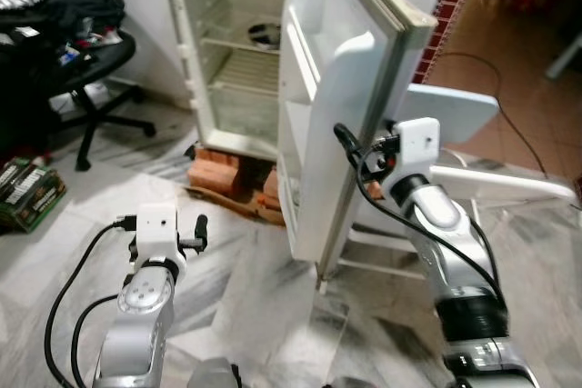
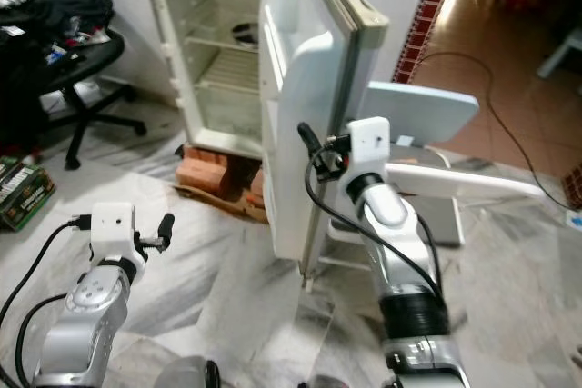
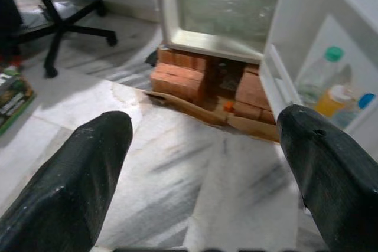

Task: Restocking fridge

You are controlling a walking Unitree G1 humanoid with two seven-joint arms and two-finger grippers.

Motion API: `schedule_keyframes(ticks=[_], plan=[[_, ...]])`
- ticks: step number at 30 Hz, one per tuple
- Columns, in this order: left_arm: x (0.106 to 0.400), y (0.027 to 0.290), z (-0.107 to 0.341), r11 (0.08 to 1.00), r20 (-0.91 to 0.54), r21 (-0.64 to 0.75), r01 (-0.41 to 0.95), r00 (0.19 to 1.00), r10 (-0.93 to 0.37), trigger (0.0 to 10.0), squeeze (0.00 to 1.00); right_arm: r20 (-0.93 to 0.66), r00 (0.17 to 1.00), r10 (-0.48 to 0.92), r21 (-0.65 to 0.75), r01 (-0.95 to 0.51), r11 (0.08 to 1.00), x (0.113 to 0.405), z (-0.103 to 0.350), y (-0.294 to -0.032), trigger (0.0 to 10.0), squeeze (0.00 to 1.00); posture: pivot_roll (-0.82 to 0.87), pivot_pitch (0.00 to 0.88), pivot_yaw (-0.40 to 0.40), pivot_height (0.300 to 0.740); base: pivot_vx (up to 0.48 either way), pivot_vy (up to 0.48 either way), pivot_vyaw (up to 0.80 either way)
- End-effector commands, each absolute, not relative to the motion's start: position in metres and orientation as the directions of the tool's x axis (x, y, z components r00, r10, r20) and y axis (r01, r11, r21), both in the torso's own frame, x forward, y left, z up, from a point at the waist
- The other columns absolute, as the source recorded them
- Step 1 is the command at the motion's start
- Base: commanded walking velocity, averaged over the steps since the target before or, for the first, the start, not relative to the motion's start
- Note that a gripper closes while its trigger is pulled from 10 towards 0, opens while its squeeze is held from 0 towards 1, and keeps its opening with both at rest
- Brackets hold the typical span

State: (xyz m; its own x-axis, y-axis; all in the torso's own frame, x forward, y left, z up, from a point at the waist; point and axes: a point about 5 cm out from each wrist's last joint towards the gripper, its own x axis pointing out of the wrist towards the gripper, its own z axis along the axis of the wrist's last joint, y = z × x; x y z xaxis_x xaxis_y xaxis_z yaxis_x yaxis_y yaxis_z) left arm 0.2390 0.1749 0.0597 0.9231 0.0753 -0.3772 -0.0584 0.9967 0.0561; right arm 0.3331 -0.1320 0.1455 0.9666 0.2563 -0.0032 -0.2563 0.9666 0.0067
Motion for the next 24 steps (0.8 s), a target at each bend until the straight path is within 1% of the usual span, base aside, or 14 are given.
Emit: schedule_keyframes(ticks=[1, 5, 6, 7, 8, 9, 13, 14, 15, 17, 18, 19, 22, 24], plan=[[0.240, 0.175, 0.060, 0.996, -0.377, 0.064, -0.058, 0.923, 0.078, 10.0, 0.00, 0.163, 0.948, 0.273, -0.014, -0.274, 0.962, 0.345, 0.186, -0.118, 10.0, 0.00, 0.13, 0.017, -0.026, 0.740, 0.000, 0.000, 0.00], [0.240, 0.173, 0.060, 0.997, -0.375, 0.060, -0.057, 0.924, 0.076, 10.0, 0.00, 0.167, 0.929, 0.332, 0.122, -0.353, 0.928, 0.350, 0.193, -0.081, 10.0, 0.00, 0.13, 0.014, -0.034, 0.740, 0.000, 0.000, 0.00], [0.239, 0.173, 0.059, 0.997, -0.383, 0.057, -0.057, 0.921, 0.074, 10.0, 0.00, 0.166, 0.899, 0.405, 0.127, -0.427, 0.895, 0.345, 0.193, -0.054, 10.0, 0.00, 0.13, 0.010, -0.038, 0.740, 0.000, 0.000, 0.00], [0.239, 0.173, 0.059, 0.997, -0.383, 0.057, -0.057, 0.921, 0.074, 10.0, 0.00, 0.166, 0.899, 0.405, 0.127, -0.427, 0.895, 0.345, 0.193, -0.054, 10.0, 0.00, 0.13, 0.010, -0.038, 0.740, 0.000, 0.000, 0.00], [0.239, 0.171, 0.058, 0.997, -0.384, 0.057, -0.054, 0.921, 0.072, 10.0, 0.00, 0.176, 0.863, 0.474, 0.119, -0.496, 0.860, 0.338, 0.194, -0.034, 10.0, 0.00, 0.14, 0.009, -0.042, 0.740, 0.000, 0.000, 0.00], [0.240, 0.171, 0.058, 0.997, -0.383, 0.057, -0.054, 0.921, 0.072, 10.0, 0.00, 0.181, 0.848, 0.498, 0.122, -0.522, 0.844, 0.336, 0.195, -0.028, 10.0, 0.00, 0.14, 0.009, -0.043, 0.740, 0.000, 0.000, 0.00], [0.240, 0.170, 0.058, 0.997, -0.380, 0.058, -0.053, 0.922, 0.071, 10.0, 0.00, 0.177, 0.811, 0.558, 0.176, -0.584, 0.792, 0.330, 0.193, -0.011, 10.0, 0.00, 0.14, 0.007, -0.047, 0.740, 0.000, 0.000, 0.00], [0.240, 0.170, 0.058, 0.997, -0.378, 0.053, -0.053, 0.923, 0.069, 10.0, 0.00, 0.189, 0.781, 0.595, 0.207, -0.624, 0.753, 0.326, 0.194, 0.000, 10.0, 0.00, 0.14, 0.007, -0.049, 0.740, 0.000, 0.000, 0.00], [0.240, 0.170, 0.058, 0.997, -0.378, 0.053, -0.053, 0.923, 0.069, 10.0, 0.00, 0.189, 0.781, 0.595, 0.207, -0.624, 0.753, 0.326, 0.194, 0.000, 10.0, 0.00, 0.14, 0.007, -0.049, 0.740, 0.000, 0.000, 0.00], [0.240, 0.169, 0.058, 0.997, -0.375, 0.052, -0.048, 0.925, 0.064, 10.0, 0.00, 0.221, 0.729, 0.648, 0.276, -0.684, 0.675, 0.321, 0.198, 0.010, 10.0, 0.00, 0.14, 0.006, -0.052, 0.740, 0.000, 0.000, 0.00], [0.240, 0.169, 0.058, 0.998, -0.378, 0.053, -0.047, 0.924, 0.063, 10.0, 0.00, 0.252, 0.631, 0.734, 0.326, -0.770, 0.549, 0.310, 0.202, 0.018, 10.0, 0.00, 0.14, 0.006, -0.052, 0.740, 0.000, 0.000, 0.00], [0.239, 0.169, 0.057, 0.998, -0.382, 0.052, -0.047, 0.922, 0.063, 10.0, 0.00, 0.265, 0.558, 0.786, 0.351, -0.815, 0.461, 0.301, 0.202, 0.022, 10.0, 0.00, 0.14, 0.005, -0.053, 0.740, 0.000, 0.000, 0.00], [0.239, 0.169, 0.057, 0.998, -0.384, 0.051, -0.046, 0.921, 0.062, 10.0, 0.00, 0.244, 0.550, 0.799, 0.324, -0.822, 0.467, 0.298, 0.195, 0.020, 10.0, 0.00, 0.14, 0.004, -0.053, 0.740, 0.000, 0.000, 0.00], [0.239, 0.169, 0.057, 0.998, -0.383, 0.052, -0.043, 0.922, 0.059, 10.0, 0.00, 0.204, 0.579, 0.790, 0.290, -0.806, 0.516, 0.299, 0.184, 0.014, 10.0, 0.00, 0.14, 0.005, -0.051, 0.740, 0.000, 0.000, 0.00]])
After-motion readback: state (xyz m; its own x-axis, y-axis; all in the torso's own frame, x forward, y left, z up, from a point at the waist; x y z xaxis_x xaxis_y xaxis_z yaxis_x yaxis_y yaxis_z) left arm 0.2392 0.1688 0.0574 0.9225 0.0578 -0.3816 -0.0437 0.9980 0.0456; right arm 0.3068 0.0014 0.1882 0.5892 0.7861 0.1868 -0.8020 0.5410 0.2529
